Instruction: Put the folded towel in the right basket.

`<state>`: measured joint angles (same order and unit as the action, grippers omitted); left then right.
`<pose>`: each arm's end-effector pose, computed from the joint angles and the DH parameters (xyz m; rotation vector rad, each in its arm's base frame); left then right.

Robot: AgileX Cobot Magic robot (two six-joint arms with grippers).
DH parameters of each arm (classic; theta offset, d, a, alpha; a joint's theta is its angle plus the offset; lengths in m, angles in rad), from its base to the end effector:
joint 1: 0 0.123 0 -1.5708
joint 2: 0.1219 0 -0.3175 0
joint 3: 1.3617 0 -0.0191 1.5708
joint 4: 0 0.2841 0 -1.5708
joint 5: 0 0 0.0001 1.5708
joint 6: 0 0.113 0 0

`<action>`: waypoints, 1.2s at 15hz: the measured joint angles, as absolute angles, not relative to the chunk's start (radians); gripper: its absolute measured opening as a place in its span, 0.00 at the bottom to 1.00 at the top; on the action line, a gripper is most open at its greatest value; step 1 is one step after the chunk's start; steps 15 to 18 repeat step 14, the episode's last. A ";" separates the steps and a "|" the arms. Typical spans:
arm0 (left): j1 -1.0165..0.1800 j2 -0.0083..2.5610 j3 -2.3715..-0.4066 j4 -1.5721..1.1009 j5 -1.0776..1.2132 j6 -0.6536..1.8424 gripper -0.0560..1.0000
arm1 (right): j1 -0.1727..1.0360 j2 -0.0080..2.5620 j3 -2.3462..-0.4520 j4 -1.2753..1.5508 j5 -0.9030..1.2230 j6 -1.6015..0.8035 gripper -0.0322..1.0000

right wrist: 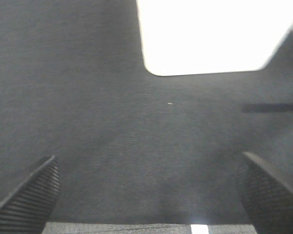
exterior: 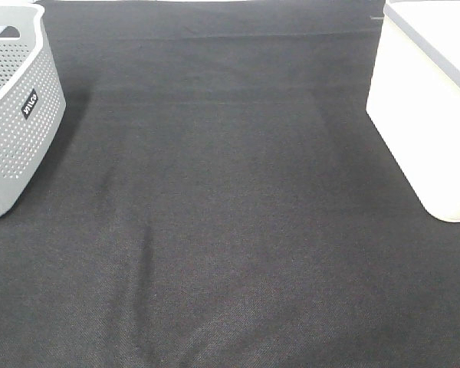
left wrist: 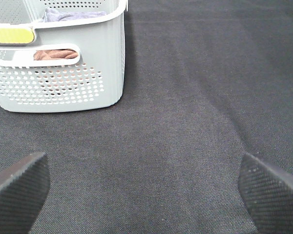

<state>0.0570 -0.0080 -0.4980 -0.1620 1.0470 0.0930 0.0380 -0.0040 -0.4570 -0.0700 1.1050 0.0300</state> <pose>0.0111 -0.0152 0.2852 0.0430 2.0151 -0.0979 0.0132 -0.0066 0.2651 -0.0050 2.1257 -0.0449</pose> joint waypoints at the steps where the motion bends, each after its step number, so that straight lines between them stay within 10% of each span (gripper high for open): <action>1: 0.057 -0.008 -0.498 -0.162 1.047 0.093 0.97 | 0.026 -0.004 -0.457 -0.070 1.105 0.030 0.95; 18: 0.057 -0.008 -0.498 -0.162 1.047 0.093 0.97 | 0.024 -0.004 -0.457 -0.070 1.105 0.030 0.95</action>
